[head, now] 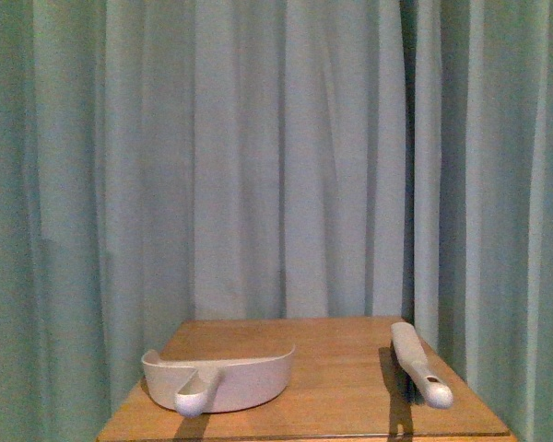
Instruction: Clean up trash
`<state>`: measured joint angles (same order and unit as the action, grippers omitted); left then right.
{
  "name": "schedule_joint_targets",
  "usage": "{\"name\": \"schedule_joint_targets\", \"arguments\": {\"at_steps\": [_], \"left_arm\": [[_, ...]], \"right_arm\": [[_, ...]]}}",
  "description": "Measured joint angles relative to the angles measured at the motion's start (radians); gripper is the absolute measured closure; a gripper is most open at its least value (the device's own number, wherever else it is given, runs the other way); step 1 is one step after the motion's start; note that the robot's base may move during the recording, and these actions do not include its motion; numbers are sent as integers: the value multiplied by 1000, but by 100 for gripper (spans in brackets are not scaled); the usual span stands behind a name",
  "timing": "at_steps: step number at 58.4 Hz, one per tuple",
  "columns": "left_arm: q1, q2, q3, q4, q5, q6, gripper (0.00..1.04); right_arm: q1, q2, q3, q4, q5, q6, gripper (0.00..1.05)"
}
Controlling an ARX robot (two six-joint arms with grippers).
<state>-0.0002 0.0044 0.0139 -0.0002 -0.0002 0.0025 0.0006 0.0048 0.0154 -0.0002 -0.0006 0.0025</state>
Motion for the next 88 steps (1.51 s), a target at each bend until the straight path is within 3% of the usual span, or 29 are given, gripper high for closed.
{"name": "schedule_joint_targets", "arguments": {"at_steps": [2,5,10,20,32,45,64,88], "left_arm": [[7,5,2,-9,29,-20,8],[43,63,26,-60,172,-103,8],[45,252,74,0,218,-152,8],[-60,668,353,63,104,-121,8],[-290,1099,784,-114,-74,24,8],[-416,1417,1148,-200,-213,56,8],[-444,1695,1355,-289,-299,-6,8],[-404,1884,1527,-365,-274,-125,8]], "right_arm": [[0,0,0,0,0,0,7],[0,0,0,0,0,0,7],[0,0,0,0,0,0,7],[0,0,0,0,0,0,7],[0,0,0,0,0,0,7],[0,0,0,0,0,0,7],[0,0,0,0,0,0,7],[0,0,0,0,0,0,7]]}}
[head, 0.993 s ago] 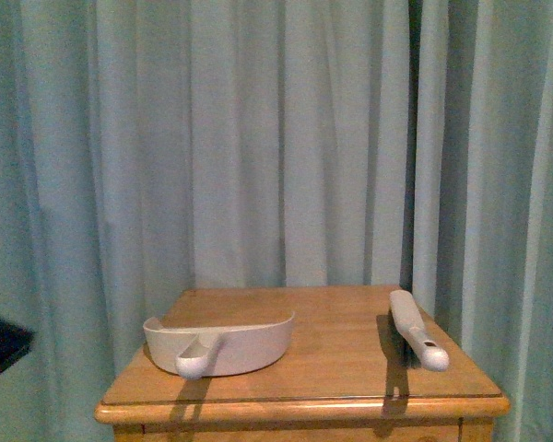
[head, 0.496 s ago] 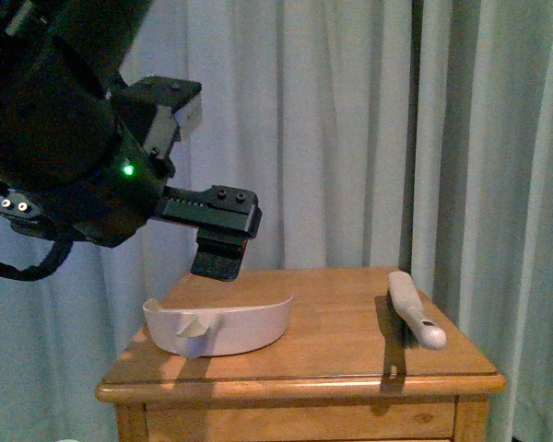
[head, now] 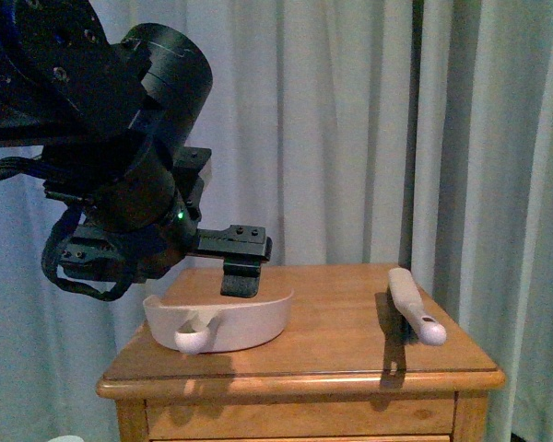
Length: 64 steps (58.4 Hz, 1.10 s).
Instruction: Clean up trash
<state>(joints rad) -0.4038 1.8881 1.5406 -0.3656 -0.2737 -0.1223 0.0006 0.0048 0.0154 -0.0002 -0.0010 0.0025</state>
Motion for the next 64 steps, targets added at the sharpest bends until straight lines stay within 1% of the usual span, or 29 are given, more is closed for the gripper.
{"name": "schedule_joint_targets", "arguments": {"at_steps": [32,64], "left_arm": [[-1,153,77,-14,-24,-10,8],[3,228,145,-16,-33,2,8]], "right_arm": [[0,0,0,0,0,0,7],[0,0,0,0,0,0,7]]}}
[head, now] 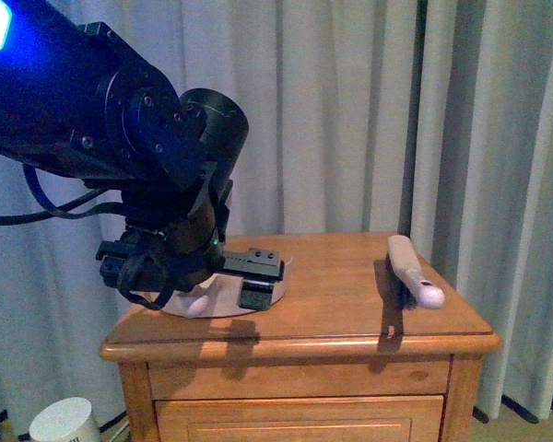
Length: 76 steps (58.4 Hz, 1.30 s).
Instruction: Clean up trash
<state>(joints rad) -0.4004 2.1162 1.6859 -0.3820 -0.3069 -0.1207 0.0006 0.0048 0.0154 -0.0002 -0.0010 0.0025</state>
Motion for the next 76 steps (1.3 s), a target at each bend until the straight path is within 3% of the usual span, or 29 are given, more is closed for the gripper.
{"name": "schedule_joint_targets", "arguments": {"at_steps": [24,48,64,76], "left_arm": [[8,16,0,10,0,7,9],[15,16,-5,15,11,19,75],[21,-24,-100,168,0,83,76],[10,-229,-334,535,39,195,77]], "right_arm": [[0,0,0,0,0,0,7],[0,0,0,0,0,0,7],[0,0,0,0,0,0,7],[0,0,0,0,0,0,7]]}}
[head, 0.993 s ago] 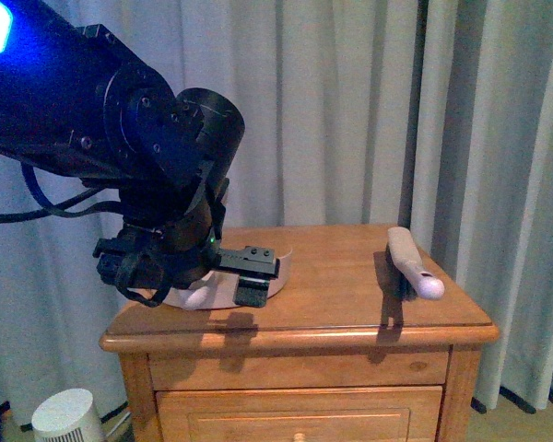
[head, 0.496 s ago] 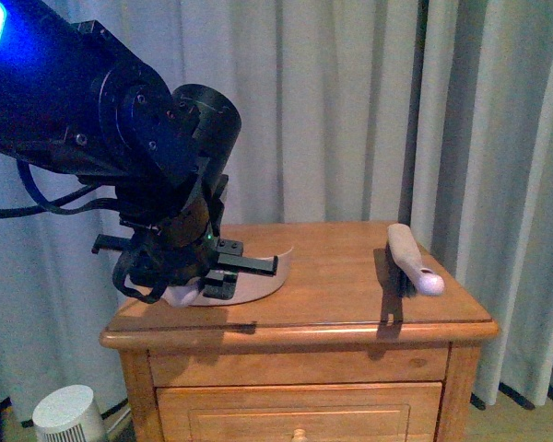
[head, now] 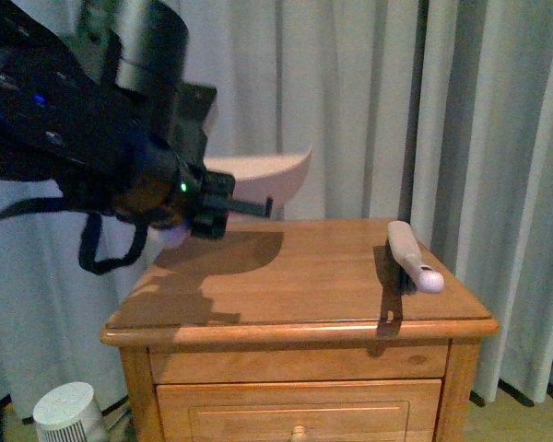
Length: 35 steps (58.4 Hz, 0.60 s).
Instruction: Clean up trash
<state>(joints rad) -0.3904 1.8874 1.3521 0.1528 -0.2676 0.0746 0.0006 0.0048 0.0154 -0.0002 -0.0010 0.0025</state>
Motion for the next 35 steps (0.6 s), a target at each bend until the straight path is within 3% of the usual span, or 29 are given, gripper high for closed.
{"name": "schedule_joint_targets", "arguments": {"at_steps": [23,35], "left_arm": [[17,-510,-525,531,136,225,77],[147,-737,-763,642,231,282,77]], "right_arm": [[0,0,0,0,0,0,7],[0,0,0,0,0,0,7]]}}
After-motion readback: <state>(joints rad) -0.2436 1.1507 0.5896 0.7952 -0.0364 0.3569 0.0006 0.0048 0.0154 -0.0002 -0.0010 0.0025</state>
